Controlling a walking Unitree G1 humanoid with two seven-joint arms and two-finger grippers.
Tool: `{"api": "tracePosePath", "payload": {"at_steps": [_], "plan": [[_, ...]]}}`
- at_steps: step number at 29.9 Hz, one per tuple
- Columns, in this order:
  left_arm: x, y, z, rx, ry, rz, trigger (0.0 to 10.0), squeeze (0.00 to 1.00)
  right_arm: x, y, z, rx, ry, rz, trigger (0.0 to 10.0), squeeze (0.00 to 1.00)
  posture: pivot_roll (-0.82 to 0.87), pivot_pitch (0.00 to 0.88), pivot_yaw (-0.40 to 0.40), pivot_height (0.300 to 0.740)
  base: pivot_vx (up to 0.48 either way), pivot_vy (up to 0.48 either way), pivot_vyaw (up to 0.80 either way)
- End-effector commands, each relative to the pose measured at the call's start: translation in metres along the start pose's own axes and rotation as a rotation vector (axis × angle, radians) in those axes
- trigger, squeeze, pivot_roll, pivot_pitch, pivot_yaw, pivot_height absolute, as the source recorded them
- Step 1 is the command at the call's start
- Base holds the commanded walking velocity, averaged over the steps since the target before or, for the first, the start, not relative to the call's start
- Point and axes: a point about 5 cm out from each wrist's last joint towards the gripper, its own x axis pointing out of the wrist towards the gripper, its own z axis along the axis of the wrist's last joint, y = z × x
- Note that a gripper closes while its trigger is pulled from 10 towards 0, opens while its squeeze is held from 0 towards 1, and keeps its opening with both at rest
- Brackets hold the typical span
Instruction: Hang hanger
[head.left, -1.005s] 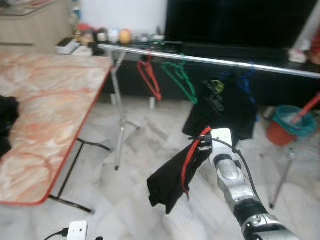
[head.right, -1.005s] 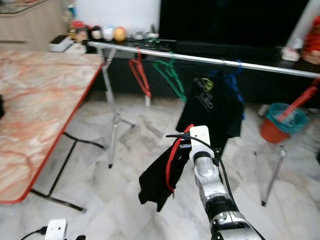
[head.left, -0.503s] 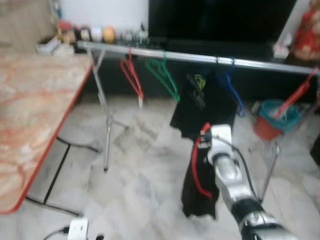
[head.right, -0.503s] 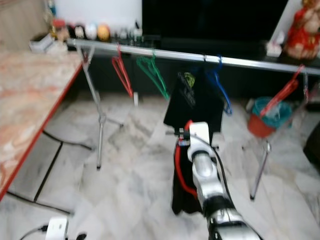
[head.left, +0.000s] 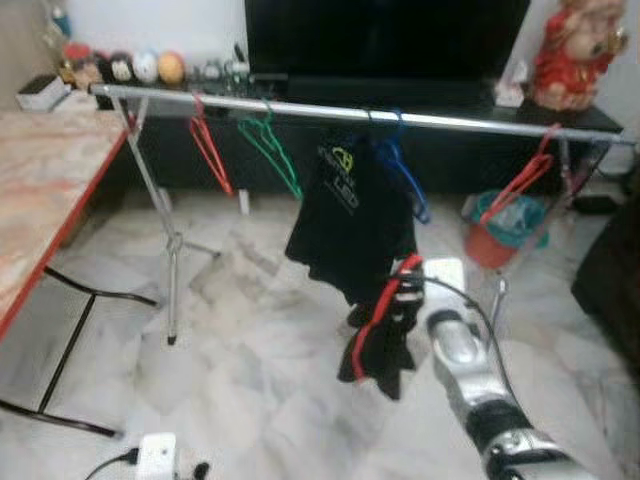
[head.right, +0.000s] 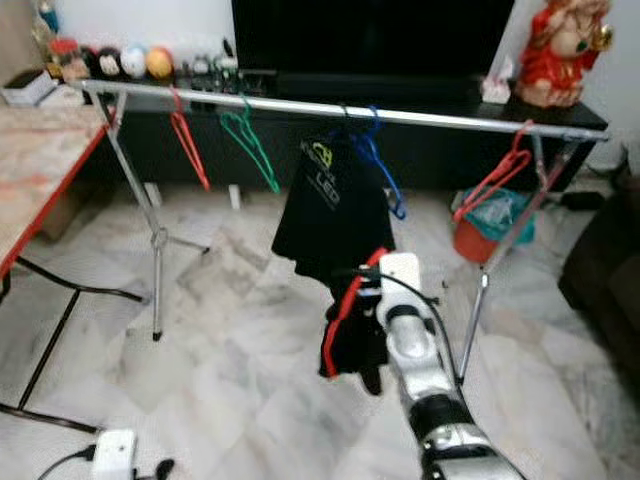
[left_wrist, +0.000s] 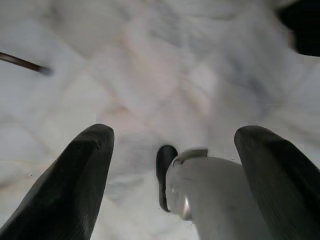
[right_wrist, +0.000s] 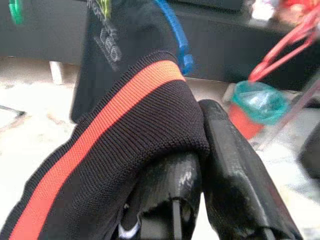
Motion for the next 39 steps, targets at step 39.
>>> {"api": "tracePosePath", "payload": {"at_steps": [39], "plan": [[-0.002,0.005,0.0,0.006,-0.017,0.031,10.0,0.0,0.003,0.002,0.013,0.007,-0.06,0.013,10.0,0.0,0.07,0.0,-0.061,0.74,0.0,-0.04,0.0]]}}
